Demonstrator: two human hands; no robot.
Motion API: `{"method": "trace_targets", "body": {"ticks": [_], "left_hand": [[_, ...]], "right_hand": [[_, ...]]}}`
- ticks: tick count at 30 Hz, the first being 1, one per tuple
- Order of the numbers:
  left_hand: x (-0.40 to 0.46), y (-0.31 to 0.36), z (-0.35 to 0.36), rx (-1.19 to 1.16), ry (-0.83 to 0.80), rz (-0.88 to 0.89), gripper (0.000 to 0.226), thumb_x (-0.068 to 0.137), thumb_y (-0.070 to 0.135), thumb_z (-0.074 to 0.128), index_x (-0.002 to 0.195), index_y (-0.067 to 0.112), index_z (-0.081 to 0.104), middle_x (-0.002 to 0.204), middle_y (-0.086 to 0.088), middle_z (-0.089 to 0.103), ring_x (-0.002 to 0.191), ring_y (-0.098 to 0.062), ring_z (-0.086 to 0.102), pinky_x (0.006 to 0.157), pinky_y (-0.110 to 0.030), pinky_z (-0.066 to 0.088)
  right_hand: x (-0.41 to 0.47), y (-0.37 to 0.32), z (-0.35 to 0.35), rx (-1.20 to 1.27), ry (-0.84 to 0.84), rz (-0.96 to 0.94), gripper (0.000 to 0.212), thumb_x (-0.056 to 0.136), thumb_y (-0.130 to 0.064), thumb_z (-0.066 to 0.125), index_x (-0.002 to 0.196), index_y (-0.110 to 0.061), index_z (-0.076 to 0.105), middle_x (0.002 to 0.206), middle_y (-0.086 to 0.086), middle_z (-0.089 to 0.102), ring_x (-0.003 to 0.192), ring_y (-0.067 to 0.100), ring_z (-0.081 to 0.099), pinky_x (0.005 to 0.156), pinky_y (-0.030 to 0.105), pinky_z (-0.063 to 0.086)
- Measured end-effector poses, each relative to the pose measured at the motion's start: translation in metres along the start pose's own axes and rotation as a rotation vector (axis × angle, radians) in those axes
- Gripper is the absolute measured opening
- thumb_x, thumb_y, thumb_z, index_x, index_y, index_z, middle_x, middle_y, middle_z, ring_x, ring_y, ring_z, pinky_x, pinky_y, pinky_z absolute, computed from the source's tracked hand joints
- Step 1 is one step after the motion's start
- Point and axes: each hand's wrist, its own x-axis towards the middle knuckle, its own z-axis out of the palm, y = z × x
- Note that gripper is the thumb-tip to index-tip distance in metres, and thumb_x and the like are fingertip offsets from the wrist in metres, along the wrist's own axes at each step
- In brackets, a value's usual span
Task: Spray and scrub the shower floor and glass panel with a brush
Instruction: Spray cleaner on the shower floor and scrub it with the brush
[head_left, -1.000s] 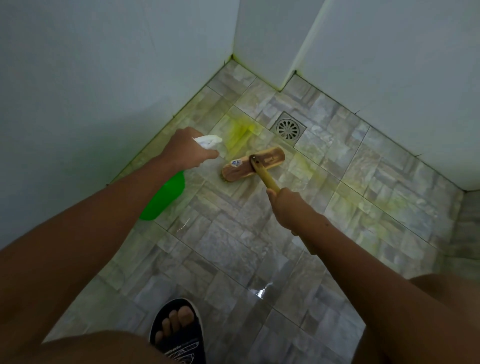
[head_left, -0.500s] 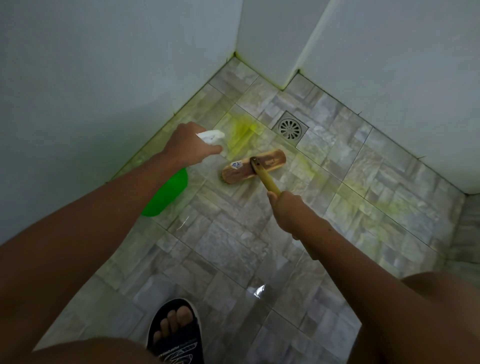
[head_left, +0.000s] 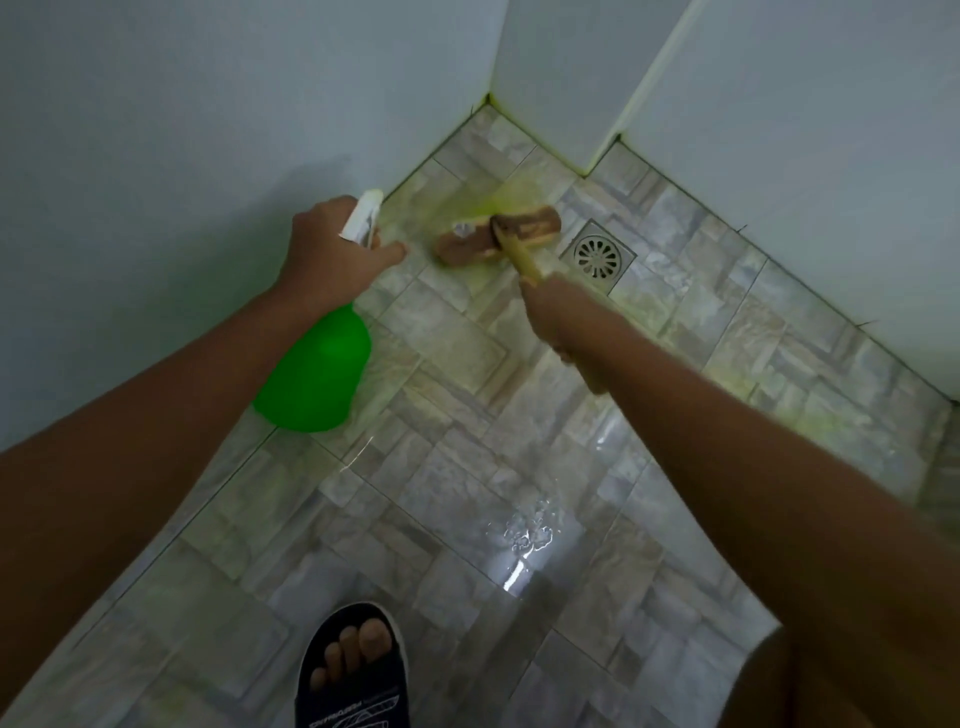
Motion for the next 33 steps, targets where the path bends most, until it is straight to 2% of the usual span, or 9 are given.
{"method": "trace_targets", "body": {"ticks": [2, 6, 10, 14, 16, 20, 23, 29, 33], "left_hand": [[0.002, -0.002, 0.002, -0.016, 0.028, -0.011, 0.053, 0.08, 0.026, 0.087, 0.061, 0.025, 0.037, 0.059, 0.009, 0.042, 0.057, -0.013, 0.042, 0.057, -0.027, 0.029], [0.004, -0.007, 0.004, -0.047, 0.062, -0.009, 0.054, 0.079, 0.026, 0.087, 0.061, 0.024, 0.036, 0.058, 0.008, 0.04, 0.054, -0.011, 0.038, 0.056, -0.028, 0.028], [0.004, -0.016, -0.001, -0.067, 0.091, 0.003, 0.045, 0.077, 0.034, 0.086, 0.064, 0.02, 0.045, 0.057, 0.004, 0.045, 0.051, -0.004, 0.043, 0.054, -0.021, 0.034], [-0.002, -0.016, -0.004, -0.075, 0.096, 0.034, 0.039, 0.078, 0.03, 0.088, 0.079, 0.0, 0.062, 0.063, 0.007, 0.053, 0.051, 0.002, 0.051, 0.053, -0.009, 0.036], [-0.005, -0.017, -0.006, -0.093, 0.098, 0.04, 0.044, 0.075, 0.035, 0.087, 0.084, -0.002, 0.064, 0.067, 0.001, 0.056, 0.054, -0.003, 0.049, 0.056, -0.011, 0.038], [-0.003, -0.025, -0.01, -0.107, 0.108, 0.009, 0.053, 0.067, 0.054, 0.076, 0.074, 0.006, 0.057, 0.068, -0.012, 0.062, 0.062, -0.024, 0.057, 0.066, -0.038, 0.051], [0.001, -0.023, -0.009, -0.091, 0.118, -0.007, 0.05, 0.068, 0.054, 0.077, 0.072, 0.009, 0.054, 0.069, -0.016, 0.063, 0.064, -0.033, 0.062, 0.068, -0.042, 0.053], [-0.003, -0.017, -0.004, -0.091, 0.114, 0.021, 0.048, 0.07, 0.046, 0.077, 0.078, 0.003, 0.058, 0.063, 0.002, 0.05, 0.057, -0.018, 0.047, 0.06, -0.028, 0.04], [-0.006, -0.013, -0.001, -0.07, 0.104, 0.075, 0.041, 0.072, 0.037, 0.084, 0.074, 0.01, 0.053, 0.059, 0.009, 0.044, 0.051, -0.001, 0.049, 0.054, -0.012, 0.033]], "right_hand": [[-0.034, 0.032, 0.018, -0.133, -0.037, -0.009, 0.044, 0.108, -0.036, 0.029, 0.115, -0.002, 0.055, 0.097, 0.017, 0.062, 0.076, 0.029, 0.062, 0.059, 0.033, 0.047], [-0.066, 0.058, 0.03, -0.154, -0.062, 0.053, 0.05, 0.105, -0.05, 0.028, 0.103, -0.007, 0.053, 0.077, 0.004, 0.054, 0.059, 0.016, 0.054, 0.046, 0.027, 0.039], [-0.009, 0.001, 0.004, -0.077, 0.017, -0.012, 0.043, 0.106, -0.046, 0.028, 0.109, -0.009, 0.05, 0.078, 0.006, 0.052, 0.057, 0.017, 0.051, 0.045, 0.027, 0.039], [0.066, -0.06, -0.027, 0.067, 0.103, -0.04, 0.045, 0.106, -0.043, 0.029, 0.12, -0.005, 0.05, 0.083, 0.009, 0.055, 0.059, 0.021, 0.054, 0.047, 0.03, 0.046], [0.073, -0.061, -0.031, 0.058, 0.076, -0.021, 0.047, 0.106, -0.043, 0.03, 0.119, -0.004, 0.051, 0.084, 0.011, 0.056, 0.058, 0.022, 0.054, 0.051, 0.031, 0.048], [0.016, -0.004, -0.01, -0.113, 0.024, -0.043, 0.044, 0.107, -0.039, 0.028, 0.108, -0.002, 0.052, 0.08, 0.008, 0.053, 0.062, 0.022, 0.052, 0.045, 0.026, 0.038], [-0.039, 0.041, 0.002, -0.201, -0.065, 0.012, 0.045, 0.106, -0.047, 0.027, 0.098, -0.008, 0.048, 0.075, 0.004, 0.054, 0.054, 0.016, 0.052, 0.042, 0.026, 0.04], [0.009, 0.012, -0.019, -0.174, -0.001, -0.032, 0.049, 0.105, -0.049, 0.028, 0.108, -0.007, 0.052, 0.079, 0.007, 0.057, 0.051, 0.018, 0.054, 0.039, 0.022, 0.04], [0.08, -0.044, -0.047, -0.045, 0.1, -0.04, 0.046, 0.106, -0.041, 0.03, 0.121, -0.002, 0.049, 0.089, 0.015, 0.061, 0.062, 0.027, 0.059, 0.057, 0.037, 0.056]]}}
